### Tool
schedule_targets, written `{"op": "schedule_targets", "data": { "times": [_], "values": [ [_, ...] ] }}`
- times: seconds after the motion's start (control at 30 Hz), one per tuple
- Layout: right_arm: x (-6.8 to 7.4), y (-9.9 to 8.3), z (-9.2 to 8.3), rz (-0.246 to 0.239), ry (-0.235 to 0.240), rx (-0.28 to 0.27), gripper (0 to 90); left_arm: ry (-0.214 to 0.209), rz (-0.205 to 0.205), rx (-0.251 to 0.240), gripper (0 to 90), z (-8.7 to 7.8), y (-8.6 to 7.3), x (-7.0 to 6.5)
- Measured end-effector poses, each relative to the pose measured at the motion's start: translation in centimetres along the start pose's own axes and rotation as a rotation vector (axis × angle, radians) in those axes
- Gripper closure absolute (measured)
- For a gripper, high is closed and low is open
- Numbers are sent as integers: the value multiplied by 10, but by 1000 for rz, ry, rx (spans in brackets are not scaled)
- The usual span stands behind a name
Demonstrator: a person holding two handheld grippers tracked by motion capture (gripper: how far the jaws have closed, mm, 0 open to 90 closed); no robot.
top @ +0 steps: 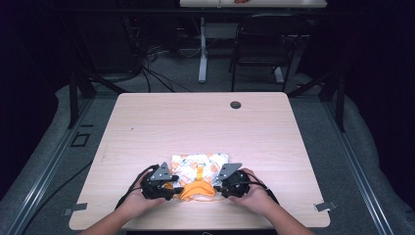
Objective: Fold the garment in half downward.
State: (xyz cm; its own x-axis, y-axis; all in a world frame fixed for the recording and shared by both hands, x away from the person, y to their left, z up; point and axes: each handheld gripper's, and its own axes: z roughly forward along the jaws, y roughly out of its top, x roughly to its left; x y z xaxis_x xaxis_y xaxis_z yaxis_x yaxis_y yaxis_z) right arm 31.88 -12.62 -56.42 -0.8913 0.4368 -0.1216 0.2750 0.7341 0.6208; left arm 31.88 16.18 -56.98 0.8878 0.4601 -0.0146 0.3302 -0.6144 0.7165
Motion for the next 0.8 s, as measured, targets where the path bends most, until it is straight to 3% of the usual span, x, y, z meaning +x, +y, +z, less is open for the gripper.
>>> {"op": "schedule_targets", "data": {
  "times": [0.2,0.47,0.8],
  "values": [
    [-1,0,-4,11,2,2,563,-4,-26,-24,506,-1,-3,-3],
    [1,1,-11,35,0,-41,549,4,-49,-56,513,-7,-1,-2],
    [3,2,-18,59,2,-73,542,17,-54,-68,509,-14,3,2]
  ]
}}
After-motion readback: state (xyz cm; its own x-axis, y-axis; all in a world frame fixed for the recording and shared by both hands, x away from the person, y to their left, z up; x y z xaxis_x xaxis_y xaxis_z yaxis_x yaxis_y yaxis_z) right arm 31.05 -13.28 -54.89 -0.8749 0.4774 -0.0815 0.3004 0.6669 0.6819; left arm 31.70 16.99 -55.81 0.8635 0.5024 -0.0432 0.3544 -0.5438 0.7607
